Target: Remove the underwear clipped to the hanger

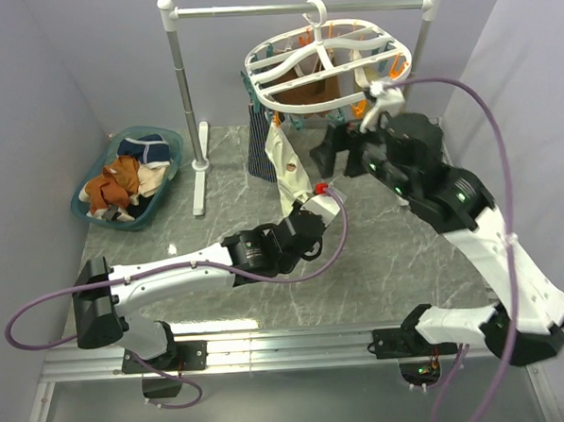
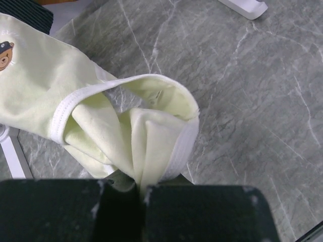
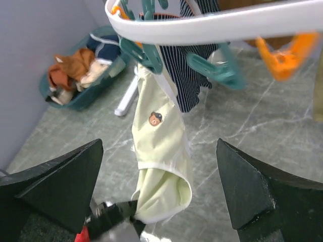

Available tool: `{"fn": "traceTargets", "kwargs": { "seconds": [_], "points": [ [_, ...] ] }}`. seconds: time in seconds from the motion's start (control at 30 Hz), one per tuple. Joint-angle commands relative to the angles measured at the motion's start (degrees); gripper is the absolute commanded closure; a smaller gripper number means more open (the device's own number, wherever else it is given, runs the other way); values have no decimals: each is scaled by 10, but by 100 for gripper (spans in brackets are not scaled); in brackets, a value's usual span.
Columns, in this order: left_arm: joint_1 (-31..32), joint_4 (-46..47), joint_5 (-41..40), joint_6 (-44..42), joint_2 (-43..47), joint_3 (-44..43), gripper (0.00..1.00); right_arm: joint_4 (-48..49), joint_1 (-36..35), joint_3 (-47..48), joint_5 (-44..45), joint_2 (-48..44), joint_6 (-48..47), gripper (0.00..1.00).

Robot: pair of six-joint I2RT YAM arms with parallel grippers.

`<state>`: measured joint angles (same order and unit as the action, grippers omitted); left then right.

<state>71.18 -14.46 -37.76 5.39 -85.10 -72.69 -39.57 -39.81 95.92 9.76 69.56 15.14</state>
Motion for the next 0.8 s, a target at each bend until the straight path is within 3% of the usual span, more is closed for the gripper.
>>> {"fn": "traceTargets", "kwargs": {
  "seconds": [0.0,0.1,0.23,0.37,0.57,0.7,0.77],
  "points": [
    [1,15,16,13,36,-27,100,29,5,-74,-5,-72,25,0],
    [-28,-22,92,59,40,-46,100,67,7,-178,10,-154,30,0],
    [-92,-94,258,125,20,-118,100,133,8,-299,31,-271,37,0],
    [-177,-94,483,191,25,-117,100,158,10,-376,21,-328,71,0],
    [-219,-92,532,222,42,-98,100,202,11,-438,-40,-353,102,0],
    [-220,-101,580,237,15,-127,100,236,-3,-464,-87,-326,39,0],
    [-221,-116,593,241,4,-156,100,245,-24,-473,-50,-308,10,0]
  ]
}}
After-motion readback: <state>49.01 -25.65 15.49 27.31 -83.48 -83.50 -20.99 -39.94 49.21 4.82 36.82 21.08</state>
